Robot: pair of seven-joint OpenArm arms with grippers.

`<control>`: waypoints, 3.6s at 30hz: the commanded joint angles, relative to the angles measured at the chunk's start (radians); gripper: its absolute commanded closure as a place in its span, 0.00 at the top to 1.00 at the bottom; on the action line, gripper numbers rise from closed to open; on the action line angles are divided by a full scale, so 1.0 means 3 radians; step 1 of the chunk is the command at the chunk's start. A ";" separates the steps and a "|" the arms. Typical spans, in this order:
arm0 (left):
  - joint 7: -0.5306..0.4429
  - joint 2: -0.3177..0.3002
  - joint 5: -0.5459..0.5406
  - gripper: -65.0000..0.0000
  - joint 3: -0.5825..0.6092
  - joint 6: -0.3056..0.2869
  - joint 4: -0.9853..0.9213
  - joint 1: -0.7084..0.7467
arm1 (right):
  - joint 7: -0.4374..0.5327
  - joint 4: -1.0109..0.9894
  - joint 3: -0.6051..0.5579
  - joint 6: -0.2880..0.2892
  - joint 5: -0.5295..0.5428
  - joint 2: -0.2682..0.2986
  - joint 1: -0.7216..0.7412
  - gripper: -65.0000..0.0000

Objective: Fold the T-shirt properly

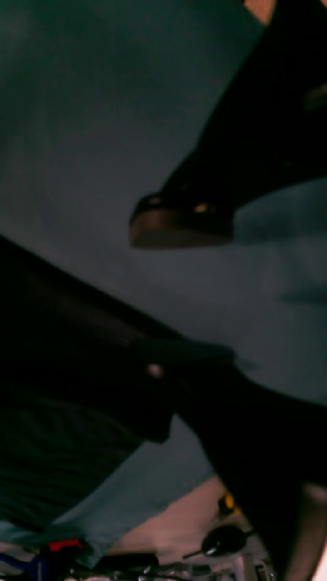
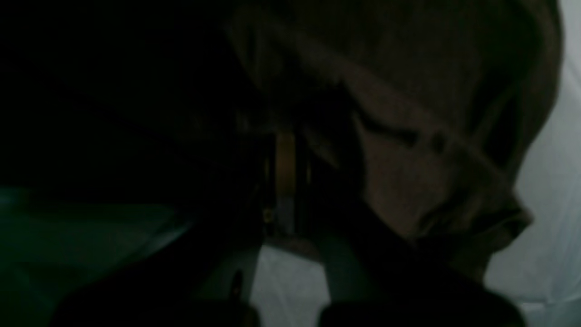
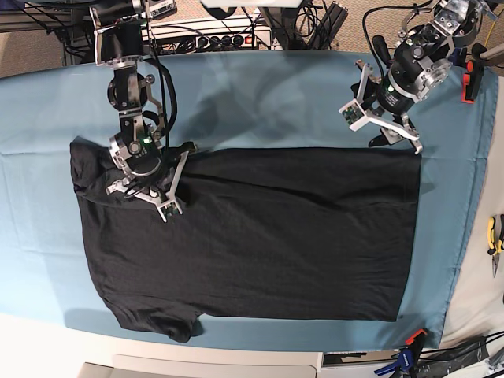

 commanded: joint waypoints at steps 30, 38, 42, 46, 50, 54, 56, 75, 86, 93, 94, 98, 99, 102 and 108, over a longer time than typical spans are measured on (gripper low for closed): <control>-0.0052 -0.0038 0.0027 0.50 -0.0022 0.0036 0.0055 -0.0071 | 0.0721 -0.0593 0.0014 -0.0081 -0.0109 -0.0092 0.0685 0.00; -0.0051 -0.0039 0.0027 0.50 -0.0022 0.0036 0.0055 -0.0072 | 0.0488 -0.0568 0.0014 -0.0075 -0.0104 -0.0090 0.0732 0.00; -0.0050 -0.0041 0.0130 0.50 -0.0022 0.0034 0.0055 -0.0072 | 0.0029 -0.0257 0.0013 0.0095 -0.0014 -0.0081 0.0730 0.00; -0.0048 -0.0074 0.0230 0.50 -0.0022 0.0017 0.0033 -0.0071 | -0.0046 0.0028 0.0014 0.0141 0.0193 -0.0020 0.0689 0.25; -0.0051 -0.0154 0.0238 0.50 -0.0022 -0.0047 -0.0075 -0.0072 | -0.0066 0.0047 0.0013 0.0271 0.0220 -0.0015 0.0572 0.40; -0.0052 -0.0170 0.0238 0.50 -0.0022 -0.0055 -0.0161 -0.0071 | -0.0140 0.0314 0.0013 0.0506 0.0533 0.0149 0.0360 0.40; -0.0052 -0.0170 0.0238 0.50 -0.0022 -0.0053 -0.0165 -0.0071 | -0.0130 0.0585 0.0013 0.0590 0.0567 0.0287 0.0181 0.40; -0.0114 -0.0178 0.0238 0.50 -0.0022 -0.0067 -0.0174 -0.0071 | 0.0262 0.1443 0.0161 0.0661 -0.0351 0.1673 -0.1466 0.40; -0.0200 -0.0177 0.0238 0.50 -0.0022 -0.0065 -0.0196 -0.0072 | 0.0554 0.0866 0.0263 0.0676 -0.0345 0.1884 -0.1148 0.40; -0.0202 -0.0175 0.0237 0.50 -0.0022 -0.0065 -0.0196 -0.0072 | 0.0642 0.0301 0.0262 0.0699 -0.0337 0.1884 -0.0819 0.40; -0.0202 -0.0177 0.0237 0.50 -0.0022 -0.0065 -0.0196 -0.0074 | 0.0642 0.0266 0.0262 0.0699 -0.0313 0.1884 -0.0790 0.40; -0.0202 -0.0177 0.0237 0.50 -0.0022 -0.0065 -0.0196 -0.0074 | 0.0635 0.0238 0.0247 0.0777 -0.0161 0.1883 -0.0765 0.40; -0.0202 -0.0177 0.0238 0.50 -0.0022 -0.0065 -0.0196 -0.0074 | 0.0619 0.0237 0.0244 0.0860 -0.0099 0.1879 -0.0767 0.40; -0.0202 -0.0177 0.0237 0.50 -0.0022 -0.0065 -0.0196 -0.0074 | 0.0542 0.0237 0.0205 0.0921 -0.0017 0.1877 -0.0767 0.40; -0.0201 -0.0177 0.0237 0.50 -0.0022 -0.0065 -0.0196 -0.0072 | 0.0514 0.0237 0.0156 0.0918 0.0061 0.1876 -0.0777 0.43</control>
